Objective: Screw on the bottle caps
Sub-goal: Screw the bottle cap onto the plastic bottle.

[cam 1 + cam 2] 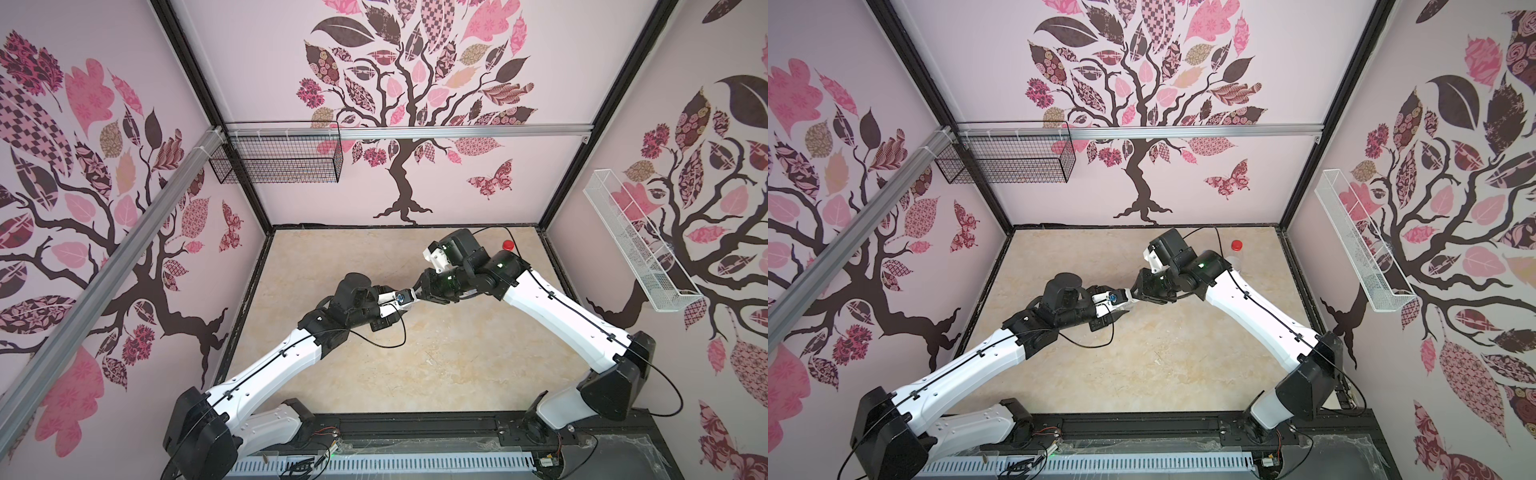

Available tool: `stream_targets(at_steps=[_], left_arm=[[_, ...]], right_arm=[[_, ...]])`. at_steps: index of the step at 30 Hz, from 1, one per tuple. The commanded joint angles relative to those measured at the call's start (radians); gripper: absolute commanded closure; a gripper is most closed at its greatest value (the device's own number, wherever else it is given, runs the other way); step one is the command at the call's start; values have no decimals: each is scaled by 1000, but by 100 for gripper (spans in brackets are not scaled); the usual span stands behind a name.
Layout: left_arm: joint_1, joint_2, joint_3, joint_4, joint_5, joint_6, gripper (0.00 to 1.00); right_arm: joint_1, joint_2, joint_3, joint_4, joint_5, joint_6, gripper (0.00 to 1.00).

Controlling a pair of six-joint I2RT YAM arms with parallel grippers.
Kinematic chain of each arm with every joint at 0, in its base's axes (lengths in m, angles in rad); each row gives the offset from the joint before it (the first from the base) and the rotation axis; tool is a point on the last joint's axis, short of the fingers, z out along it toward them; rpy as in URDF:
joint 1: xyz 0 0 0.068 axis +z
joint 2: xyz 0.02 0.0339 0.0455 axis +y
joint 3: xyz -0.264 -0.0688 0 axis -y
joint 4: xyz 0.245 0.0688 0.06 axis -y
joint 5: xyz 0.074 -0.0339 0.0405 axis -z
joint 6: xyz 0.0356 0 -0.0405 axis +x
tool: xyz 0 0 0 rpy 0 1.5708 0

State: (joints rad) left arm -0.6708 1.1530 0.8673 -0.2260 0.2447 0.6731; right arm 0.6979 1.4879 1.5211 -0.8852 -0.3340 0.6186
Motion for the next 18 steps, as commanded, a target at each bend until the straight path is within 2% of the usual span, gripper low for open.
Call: stream_targets(at_steps=[1, 4, 7, 10, 13, 14, 18], left_arm=[[27, 4, -10, 0, 21, -12, 72], [83, 7, -18, -35, 104, -41, 72], [132, 7, -9, -79, 219, -43, 72], [147, 13, 26, -133, 368, -22, 71], [147, 39, 73, -199, 506, -5, 71], [147, 50, 87, -220, 545, 3, 71], [147, 78, 142, -297, 634, 44, 67]], right_arm=[[-27, -113, -32, 122, 121, -47, 44], [-26, -196, -57, 190, 94, -279, 25], [-35, -283, -121, 210, -3, -604, 12], [-46, -366, -221, 183, -143, -1006, 11], [-50, -393, -281, 132, -231, -1328, 12], [-50, -383, -280, 103, -249, -1414, 13], [-49, -314, -224, 12, -291, -1586, 16]])
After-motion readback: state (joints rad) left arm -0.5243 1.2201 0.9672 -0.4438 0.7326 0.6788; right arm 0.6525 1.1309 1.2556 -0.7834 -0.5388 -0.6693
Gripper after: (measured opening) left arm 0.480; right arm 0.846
